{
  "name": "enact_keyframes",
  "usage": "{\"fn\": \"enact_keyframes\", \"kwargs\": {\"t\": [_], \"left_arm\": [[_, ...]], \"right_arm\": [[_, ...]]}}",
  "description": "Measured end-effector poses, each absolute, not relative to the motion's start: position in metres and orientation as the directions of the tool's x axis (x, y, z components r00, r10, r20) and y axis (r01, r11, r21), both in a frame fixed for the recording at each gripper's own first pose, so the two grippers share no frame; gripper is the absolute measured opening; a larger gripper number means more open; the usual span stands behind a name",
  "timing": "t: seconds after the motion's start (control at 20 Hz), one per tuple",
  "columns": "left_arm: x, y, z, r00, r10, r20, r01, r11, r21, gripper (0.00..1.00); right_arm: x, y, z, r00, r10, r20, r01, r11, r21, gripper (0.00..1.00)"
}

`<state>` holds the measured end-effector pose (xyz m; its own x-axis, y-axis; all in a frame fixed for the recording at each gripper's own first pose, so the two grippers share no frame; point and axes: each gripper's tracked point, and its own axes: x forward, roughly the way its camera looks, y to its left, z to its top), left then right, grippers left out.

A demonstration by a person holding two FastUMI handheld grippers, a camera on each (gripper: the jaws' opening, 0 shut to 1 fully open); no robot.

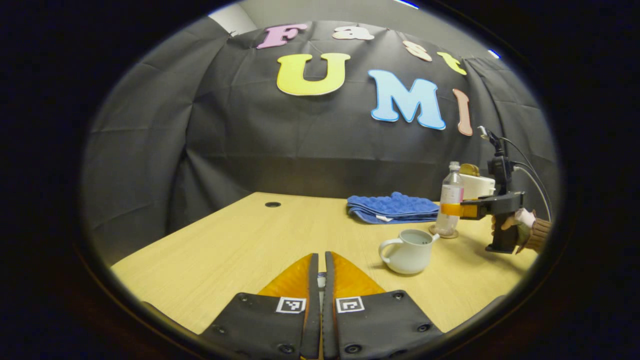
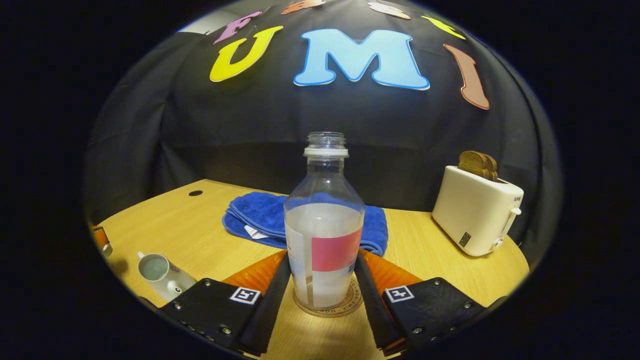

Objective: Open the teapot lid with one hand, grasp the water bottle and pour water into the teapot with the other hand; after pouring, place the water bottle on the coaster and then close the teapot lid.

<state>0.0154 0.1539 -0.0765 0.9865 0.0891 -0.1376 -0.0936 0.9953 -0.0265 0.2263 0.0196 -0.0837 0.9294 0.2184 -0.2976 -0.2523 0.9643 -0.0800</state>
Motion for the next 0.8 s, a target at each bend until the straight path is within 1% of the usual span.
{"fn": "enact_keyframes", "kwargs": {"t": [0.05, 0.1, 0.2, 0.25, 0.3, 0.5, 0.7, 0.8], "left_arm": [[0.015, 0.154, -0.076, 0.987, 0.089, -0.136, -0.094, 0.995, -0.026, 0.08], [0.015, 0.154, -0.076, 0.987, 0.09, -0.135, -0.095, 0.995, -0.027, 0.08], [0.015, 0.154, -0.077, 0.987, 0.089, -0.136, -0.094, 0.995, -0.026, 0.08], [0.015, 0.153, -0.077, 0.987, 0.089, -0.135, -0.093, 0.995, -0.026, 0.08], [0.015, 0.153, -0.076, 0.987, 0.089, -0.135, -0.093, 0.995, -0.025, 0.09], [0.015, 0.153, -0.075, 0.988, 0.092, -0.125, -0.095, 0.995, -0.02, 0.09], [0.013, 0.153, -0.073, 0.989, 0.094, -0.118, -0.096, 0.995, -0.014, 0.08], [0.014, 0.152, -0.073, 0.989, 0.093, -0.114, -0.095, 0.995, -0.013, 0.09]], "right_arm": [[0.227, 0.019, -0.085, 0.931, 0.214, -0.297, -0.249, 0.965, -0.086, 0.73], [0.225, 0.019, -0.085, 0.93, 0.209, -0.302, -0.245, 0.966, -0.087, 0.76], [0.223, 0.019, -0.083, 0.932, 0.209, -0.297, -0.239, 0.969, -0.067, 0.79], [0.223, 0.018, -0.082, 0.935, 0.206, -0.29, -0.23, 0.972, -0.052, 0.86], [0.223, 0.015, -0.078, 0.939, 0.202, -0.278, -0.221, 0.975, -0.038, 1.0], [0.214, 0.008, -0.068, 0.949, 0.195, -0.247, -0.206, 0.978, -0.018, 1.0], [0.189, 0.007, -0.056, 0.961, 0.195, -0.197, -0.199, 0.98, -0.001, 1.0], [0.175, 0.008, -0.049, 0.969, 0.186, -0.162, -0.188, 0.982, 0.001, 1.0]]}}
